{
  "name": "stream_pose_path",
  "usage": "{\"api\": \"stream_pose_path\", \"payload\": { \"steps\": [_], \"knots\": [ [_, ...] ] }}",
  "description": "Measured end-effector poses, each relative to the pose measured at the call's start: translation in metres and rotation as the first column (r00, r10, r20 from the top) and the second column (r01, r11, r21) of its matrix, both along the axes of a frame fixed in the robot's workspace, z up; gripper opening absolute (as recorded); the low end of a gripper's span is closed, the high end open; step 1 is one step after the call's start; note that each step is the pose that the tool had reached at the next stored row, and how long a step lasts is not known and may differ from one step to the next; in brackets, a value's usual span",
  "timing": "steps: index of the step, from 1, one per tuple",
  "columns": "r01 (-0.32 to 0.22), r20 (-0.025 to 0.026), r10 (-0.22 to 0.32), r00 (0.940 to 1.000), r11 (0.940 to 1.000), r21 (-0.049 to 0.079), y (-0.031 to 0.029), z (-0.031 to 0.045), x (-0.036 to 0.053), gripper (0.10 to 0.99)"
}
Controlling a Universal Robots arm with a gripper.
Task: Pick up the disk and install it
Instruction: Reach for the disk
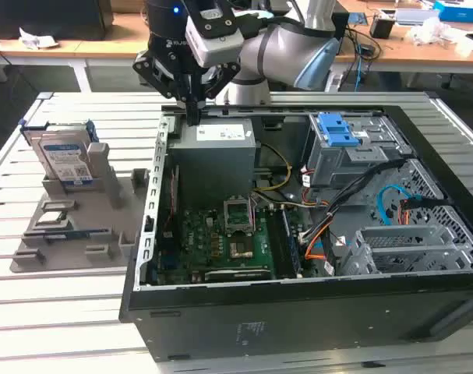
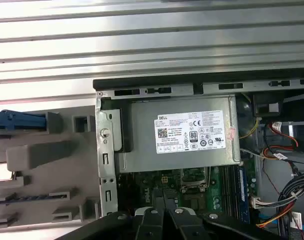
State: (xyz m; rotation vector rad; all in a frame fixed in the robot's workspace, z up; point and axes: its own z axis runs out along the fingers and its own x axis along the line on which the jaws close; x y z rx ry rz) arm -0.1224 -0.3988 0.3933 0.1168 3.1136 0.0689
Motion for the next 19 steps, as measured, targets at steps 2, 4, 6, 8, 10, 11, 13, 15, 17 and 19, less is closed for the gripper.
{"api": "stream_pose_path", "payload": {
  "steps": [2, 4, 6, 8, 10, 11, 13, 15, 17, 19],
  "knots": [
    [0.0, 0.0, 0.0, 1.0, 1.0, 0.0, 0.0, 0.0, -0.0182, 0.106],
    [0.0, -0.0001, 0.0, 1.0, 1.0, 0.0, 0.0, 0.0, -0.0254, 0.106],
    [0.0, 0.0, 0.0, 1.0, 1.0, 0.0, -0.0001, 0.0, -0.0297, 0.106],
    [0.0, 0.0, 0.0, 1.0, 1.0, 0.0, -0.0001, 0.0, -0.0342, 0.106],
    [0.0, 0.0, 0.0, 1.0, 1.0, 0.0, 0.0, 0.0, -0.0374, 0.106],
    [0.0, 0.0, 0.0, 1.0, 1.0, 0.0, -0.0001, 0.0, -0.0401, 0.106],
    [0.0, 0.0, 0.0, 1.0, 1.0, 0.0, 0.0, 0.0, -0.0432, 0.106],
    [0.0, 0.0, 0.0, 1.0, 1.0, 0.0, -0.0001, 0.0, -0.0465, 0.106],
    [0.0, 0.0, 0.0, 1.0, 1.0, 0.0, -0.0001, 0.0, -0.0497, 0.106],
    [0.0, 0.0, 0.0, 1.0, 1.0, 0.0, 0.0, 0.0, -0.0531, 0.106]
  ]
}}
